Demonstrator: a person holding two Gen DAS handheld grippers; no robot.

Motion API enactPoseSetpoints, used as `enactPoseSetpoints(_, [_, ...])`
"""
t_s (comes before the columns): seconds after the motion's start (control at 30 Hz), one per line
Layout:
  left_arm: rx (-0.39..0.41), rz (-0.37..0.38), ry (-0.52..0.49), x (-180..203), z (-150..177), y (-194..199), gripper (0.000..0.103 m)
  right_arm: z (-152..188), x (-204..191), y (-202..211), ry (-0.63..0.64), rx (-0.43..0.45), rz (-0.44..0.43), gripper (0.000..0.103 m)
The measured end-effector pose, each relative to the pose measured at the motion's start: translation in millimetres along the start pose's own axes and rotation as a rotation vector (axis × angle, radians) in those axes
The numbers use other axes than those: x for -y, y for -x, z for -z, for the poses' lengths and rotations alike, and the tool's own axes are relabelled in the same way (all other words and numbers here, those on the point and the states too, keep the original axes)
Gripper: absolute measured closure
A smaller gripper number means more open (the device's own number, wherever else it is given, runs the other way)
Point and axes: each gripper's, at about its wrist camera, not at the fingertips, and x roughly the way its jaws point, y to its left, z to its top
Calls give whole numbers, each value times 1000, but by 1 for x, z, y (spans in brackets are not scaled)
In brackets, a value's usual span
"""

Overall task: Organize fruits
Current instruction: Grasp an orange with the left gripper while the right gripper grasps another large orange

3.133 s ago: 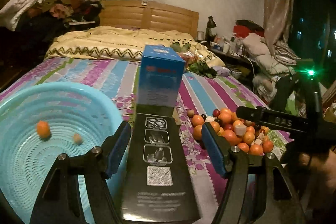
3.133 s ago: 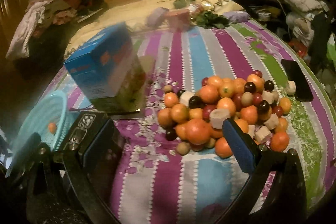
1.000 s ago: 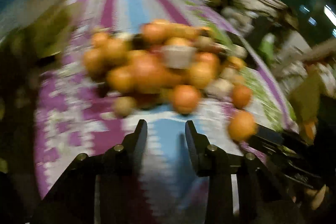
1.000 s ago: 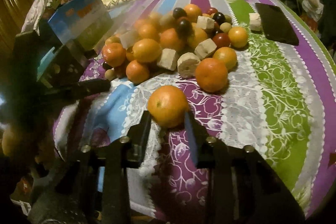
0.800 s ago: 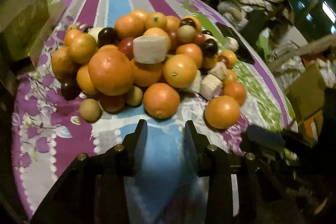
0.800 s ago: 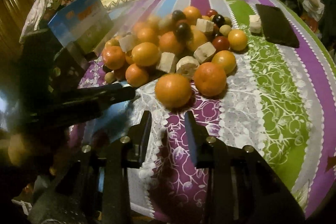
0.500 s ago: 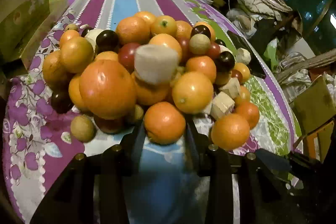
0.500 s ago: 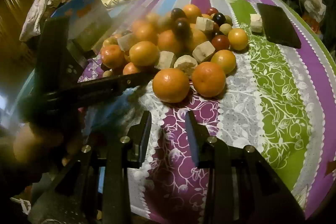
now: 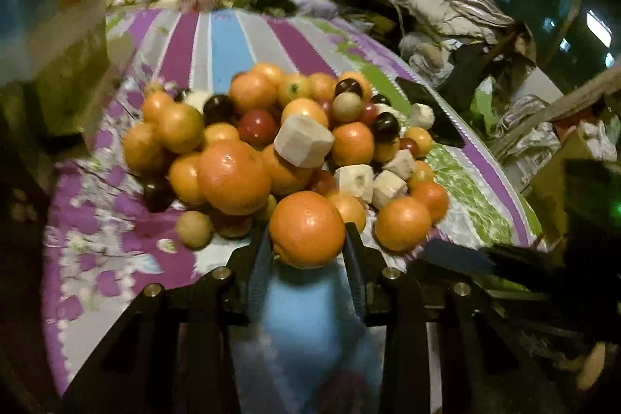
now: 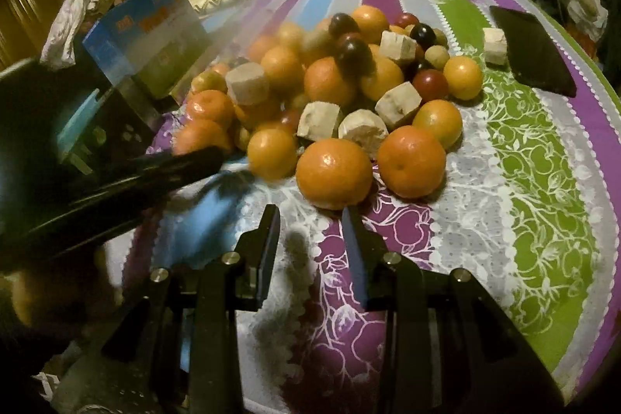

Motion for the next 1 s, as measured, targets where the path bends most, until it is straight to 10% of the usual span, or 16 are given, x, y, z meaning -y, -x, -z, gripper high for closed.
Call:
enactPoseSetpoints(0.53, [-5, -39, -8, -2, 12, 13, 66, -16, 1, -27, -16, 2, 34, 47])
enactPoseSetpoints(1.0, [-54, -148, -5, 8, -1, 17, 66, -19, -5, 3, -36, 19, 127, 61])
